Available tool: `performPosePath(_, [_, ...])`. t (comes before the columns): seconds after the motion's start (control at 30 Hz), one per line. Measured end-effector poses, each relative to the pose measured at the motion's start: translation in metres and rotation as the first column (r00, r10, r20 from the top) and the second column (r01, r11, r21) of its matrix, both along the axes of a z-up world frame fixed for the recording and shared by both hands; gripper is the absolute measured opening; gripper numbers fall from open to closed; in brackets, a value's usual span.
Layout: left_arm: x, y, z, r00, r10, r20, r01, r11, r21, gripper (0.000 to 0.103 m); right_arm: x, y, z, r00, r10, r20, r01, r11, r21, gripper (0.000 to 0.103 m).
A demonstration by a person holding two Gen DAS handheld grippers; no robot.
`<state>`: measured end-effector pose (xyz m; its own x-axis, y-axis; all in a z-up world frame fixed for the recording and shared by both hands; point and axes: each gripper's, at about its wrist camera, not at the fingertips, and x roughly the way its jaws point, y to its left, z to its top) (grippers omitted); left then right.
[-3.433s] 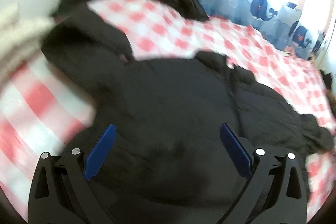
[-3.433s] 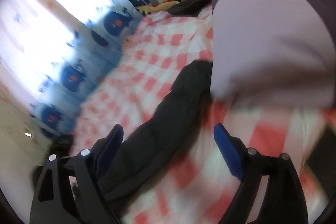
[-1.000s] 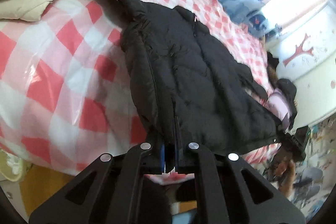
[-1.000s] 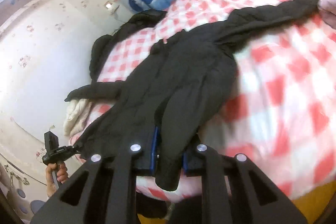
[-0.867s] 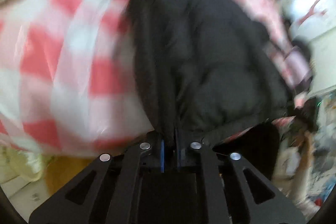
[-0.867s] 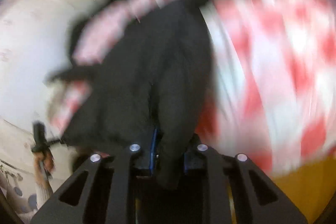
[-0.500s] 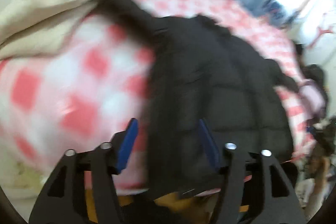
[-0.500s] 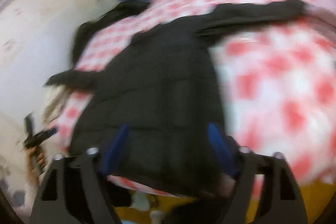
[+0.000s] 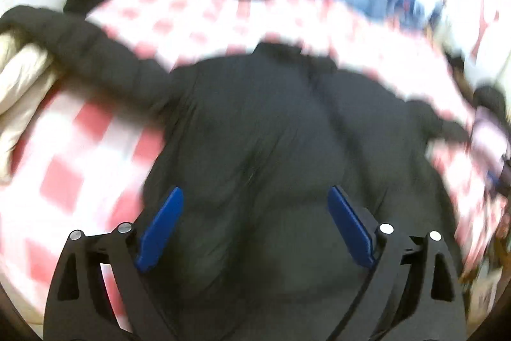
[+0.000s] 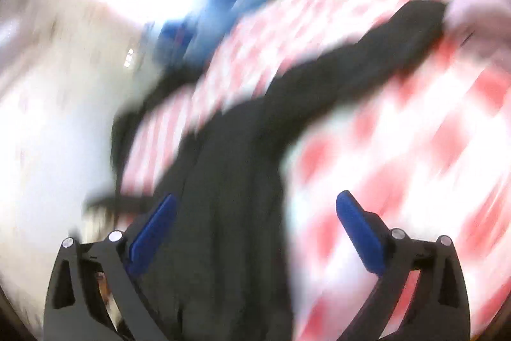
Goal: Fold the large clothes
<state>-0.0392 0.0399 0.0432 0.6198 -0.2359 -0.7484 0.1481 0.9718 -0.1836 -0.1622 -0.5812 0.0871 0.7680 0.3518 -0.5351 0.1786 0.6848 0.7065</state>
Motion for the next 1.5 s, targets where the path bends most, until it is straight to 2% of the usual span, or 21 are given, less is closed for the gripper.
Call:
performPosePath(0.07, [0.018,-0.025,-0.001,1.0,0.001,0.018,0.001,0.996,-0.086,0.089,0.022,-0.061,-0.008,0.991,-0.131,-0.014,0.132,0.99,0.05,0.096])
performPosePath(0.13, [0.037,-0.052,-0.008,0.999,0.024,0.023,-0.019,0.982,-0.187,0.089,0.044,-0.11,-0.027,0.972,-0.231,-0.05,0.236,0.965,0.118,0.096])
performPosePath(0.27, [0.055,-0.087,-0.037,0.999,0.047,-0.007,-0.047,0.953,-0.3,0.089,0.08,-0.163,-0.055,0.921,-0.379,-0.094,0.389,0.912,0.135,0.096])
performPosePath(0.3, [0.054,-0.092,-0.043,0.999,0.047,-0.004,-0.046,0.951,-0.305,0.089,0.089,-0.167,-0.061,0.907,-0.409,-0.104,0.419,0.9,0.122,0.096])
performPosePath(0.33, [0.048,-0.091,-0.048,0.999,0.046,0.008,-0.041,0.953,-0.301,0.089,0.077,-0.177,-0.071,0.895,-0.431,-0.11,0.442,0.89,0.108,0.096])
performPosePath(0.4, [0.043,-0.097,-0.062,0.999,0.036,0.03,-0.026,0.964,-0.264,0.089,0.087,-0.182,-0.086,0.874,-0.471,-0.118,0.483,0.87,0.097,0.096])
performPosePath(0.5, [0.046,-0.098,-0.082,0.999,0.031,-0.013,-0.033,0.968,-0.25,0.089,0.095,-0.192,-0.106,0.839,-0.536,-0.094,0.544,0.834,0.096,0.096])
performPosePath(0.57, [0.049,-0.087,-0.085,0.998,0.05,-0.034,-0.057,0.957,-0.283,0.089,0.101,-0.205,-0.11,0.815,-0.576,-0.066,0.58,0.811,0.082,0.096])
performPosePath(0.63, [0.05,-0.082,-0.081,0.998,0.062,-0.022,-0.066,0.949,-0.308,0.089,0.103,-0.211,-0.115,0.8,-0.597,-0.068,0.601,0.797,0.07,0.096])
performPosePath(0.77, [0.046,-0.076,-0.073,0.995,0.1,0.026,-0.088,0.951,-0.298,0.091,0.116,-0.217,-0.121,0.765,-0.638,-0.085,0.64,0.768,-0.007,0.094])
performPosePath(0.8, [0.046,-0.074,-0.073,0.994,0.107,0.026,-0.094,0.95,-0.298,0.091,0.119,-0.216,-0.12,0.762,-0.643,-0.082,0.643,0.766,-0.026,0.091])
performPosePath(0.87, [0.048,-0.073,-0.073,0.993,0.115,0.023,-0.103,0.948,-0.301,0.091,0.118,-0.215,-0.121,0.748,-0.656,-0.095,0.655,0.754,-0.05,0.051])
performPosePath(0.9, [0.048,-0.072,-0.074,0.993,0.118,0.018,-0.107,0.947,-0.303,0.091,0.115,-0.216,-0.121,0.743,-0.664,-0.083,0.664,0.747,-0.026,0.044])
performPosePath(0.93, [0.049,-0.072,-0.074,0.993,0.117,0.012,-0.108,0.947,-0.303,0.091,0.111,-0.217,-0.12,0.746,-0.663,-0.069,0.664,0.748,-0.001,0.02])
performPosePath(0.97, [0.049,-0.071,-0.075,0.993,0.115,0.008,-0.108,0.947,-0.304,0.091,0.109,-0.216,-0.117,0.747,-0.661,-0.061,0.663,0.749,0.004,0.016])
performPosePath(1.07, [0.05,-0.069,-0.077,0.993,0.116,-0.006,-0.112,0.943,-0.313,0.091,0.107,-0.204,-0.093,0.777,-0.629,0.014,0.629,0.777,-0.018,0.016])
performPosePath(1.13, [0.05,-0.068,-0.076,0.993,0.115,-0.008,-0.112,0.94,-0.322,0.091,0.109,-0.192,-0.07,0.81,-0.58,0.088,0.584,0.811,-0.023,0.016])
performPosePath(1.2, [0.049,-0.066,-0.074,0.993,0.12,0.002,-0.113,0.939,-0.325,0.091,0.113,-0.184,-0.053,0.826,-0.548,0.131,0.554,0.832,-0.014,0.016])
performPosePath(1.37, [0.048,-0.06,-0.067,0.989,0.142,0.027,-0.127,0.94,-0.317,0.091,0.125,-0.17,-0.015,0.839,-0.503,0.208,0.513,0.858,0.01,0.016])
performPosePath(1.5, [0.046,-0.063,-0.059,0.983,0.165,0.081,-0.143,0.963,-0.227,0.091,0.135,-0.147,0.012,0.849,-0.459,0.263,0.47,0.882,0.02,0.016])
